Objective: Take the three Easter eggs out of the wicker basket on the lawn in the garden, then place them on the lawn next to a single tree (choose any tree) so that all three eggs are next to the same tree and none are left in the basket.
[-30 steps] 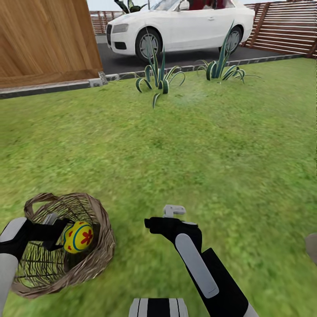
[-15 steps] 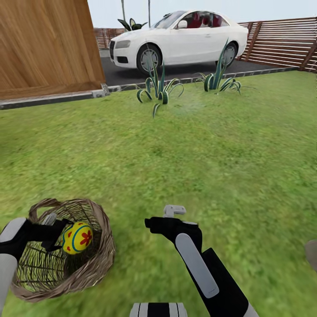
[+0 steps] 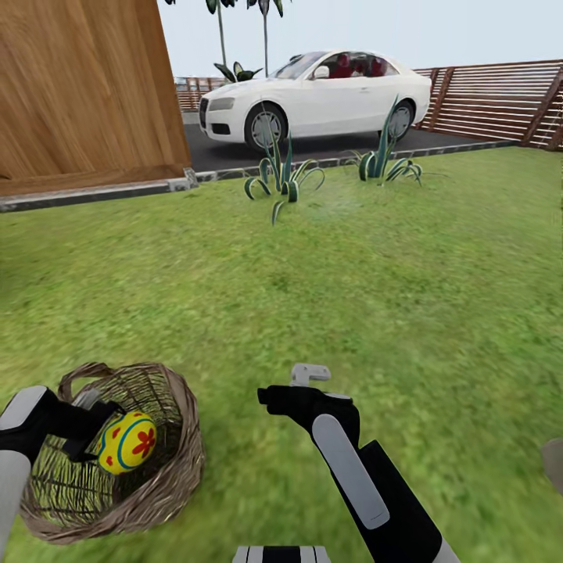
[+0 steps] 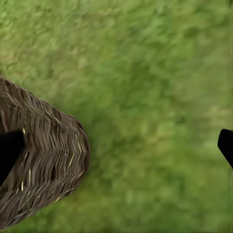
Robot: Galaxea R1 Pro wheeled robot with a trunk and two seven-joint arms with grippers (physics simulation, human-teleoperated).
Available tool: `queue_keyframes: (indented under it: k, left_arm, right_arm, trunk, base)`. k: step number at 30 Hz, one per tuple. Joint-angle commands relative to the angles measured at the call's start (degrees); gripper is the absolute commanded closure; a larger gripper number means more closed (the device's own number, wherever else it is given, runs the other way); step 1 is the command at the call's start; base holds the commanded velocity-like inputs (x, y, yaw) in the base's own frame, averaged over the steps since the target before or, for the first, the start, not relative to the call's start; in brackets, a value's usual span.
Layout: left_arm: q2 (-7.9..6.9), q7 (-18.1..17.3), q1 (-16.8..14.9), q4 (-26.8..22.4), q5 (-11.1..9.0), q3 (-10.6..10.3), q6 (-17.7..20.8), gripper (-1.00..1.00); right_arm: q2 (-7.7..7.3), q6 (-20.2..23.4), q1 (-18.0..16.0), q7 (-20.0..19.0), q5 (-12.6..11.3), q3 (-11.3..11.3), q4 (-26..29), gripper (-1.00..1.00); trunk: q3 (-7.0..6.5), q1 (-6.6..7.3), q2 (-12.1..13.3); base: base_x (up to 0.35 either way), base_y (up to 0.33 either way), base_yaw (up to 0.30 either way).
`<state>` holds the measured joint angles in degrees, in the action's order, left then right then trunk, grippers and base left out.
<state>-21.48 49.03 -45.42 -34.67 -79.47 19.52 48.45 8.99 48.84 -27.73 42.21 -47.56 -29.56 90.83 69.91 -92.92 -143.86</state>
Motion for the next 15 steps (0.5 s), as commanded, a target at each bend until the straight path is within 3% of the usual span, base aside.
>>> queue_keyframes:
  k: [1,11,15]
  left_arm:
    - [0.07,0.91,-0.02,-0.07,-0.45,0.16,0.17,1.00]
    - [0.37,3.63,0.15,0.42,-0.50,0.02,0.24,1.00]
    - [0.38,6.49,0.38,1.20,-0.55,0.00,0.26,1.00]
  right_arm:
    - [-0.01,0.11,-0.05,0.60,-0.52,-0.05,0.05,-1.00]
    - [-0.02,0.62,-0.04,0.47,-0.59,0.27,0.05,-1.00]
    - [-0.03,0.72,-0.08,0.43,-0.60,0.50,0.05,-1.00]
  trunk:
    - [-0.18,0.03,0.00]
    - [-2.39,0.29,0.13]
    - [-3.28,0.39,0.18]
  base:
    - [0.000,0.000,0.000]
    - [0.000,0.000,0.000]
    - [0.000,0.000,0.000]
